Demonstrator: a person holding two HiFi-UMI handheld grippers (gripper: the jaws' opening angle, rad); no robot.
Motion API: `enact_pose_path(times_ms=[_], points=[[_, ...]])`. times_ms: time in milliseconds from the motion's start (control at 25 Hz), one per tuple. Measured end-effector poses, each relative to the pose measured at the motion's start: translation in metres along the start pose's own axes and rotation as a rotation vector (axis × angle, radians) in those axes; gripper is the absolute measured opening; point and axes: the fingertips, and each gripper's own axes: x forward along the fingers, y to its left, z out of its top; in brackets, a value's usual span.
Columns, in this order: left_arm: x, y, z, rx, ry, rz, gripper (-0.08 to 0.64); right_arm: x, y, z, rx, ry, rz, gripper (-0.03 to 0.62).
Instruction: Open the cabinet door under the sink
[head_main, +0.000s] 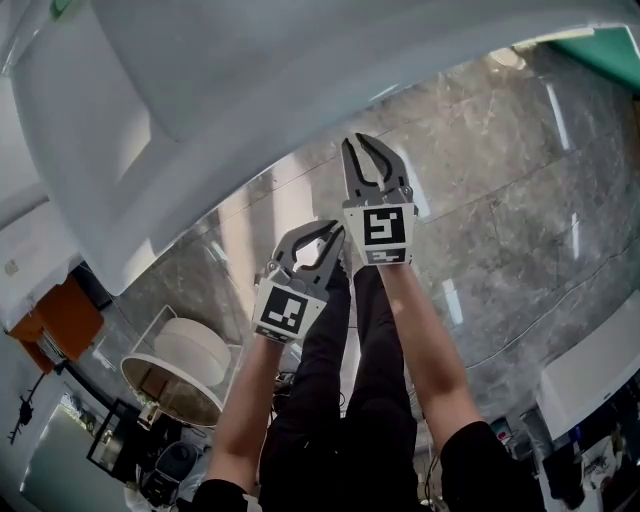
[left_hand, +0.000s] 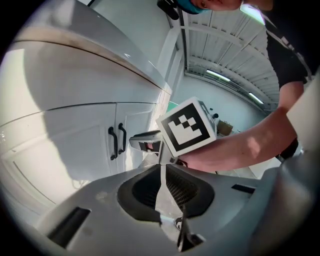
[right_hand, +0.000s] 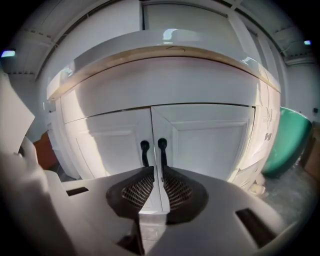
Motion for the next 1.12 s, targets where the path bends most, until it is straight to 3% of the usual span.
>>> enact_pose_path(times_ms=[120,320,760,1120], points=[[0.000,0.004,0.001,0.020,0.019,-0.005,0.038,0.017,-0.004,0.017,-0.011,-0.003,-0.001,0.125],[-0.002,0.004,0.003,-0.008,0.030,-0.009,0.038,0.042,-0.010,0.025,-0.119,0.021,-0.001,0.143],[-0.003,0.008,0.004,0.006,0.038,0.003,0.039,0.048,-0.008,0.022,-0.070,0.007,0.029,0.095],[-0.001,0.012,0.007,-0.038,0.032,0.020,0.038,0.010,-0.016,0.000,-0.030,-0.035,0.029,0.094]])
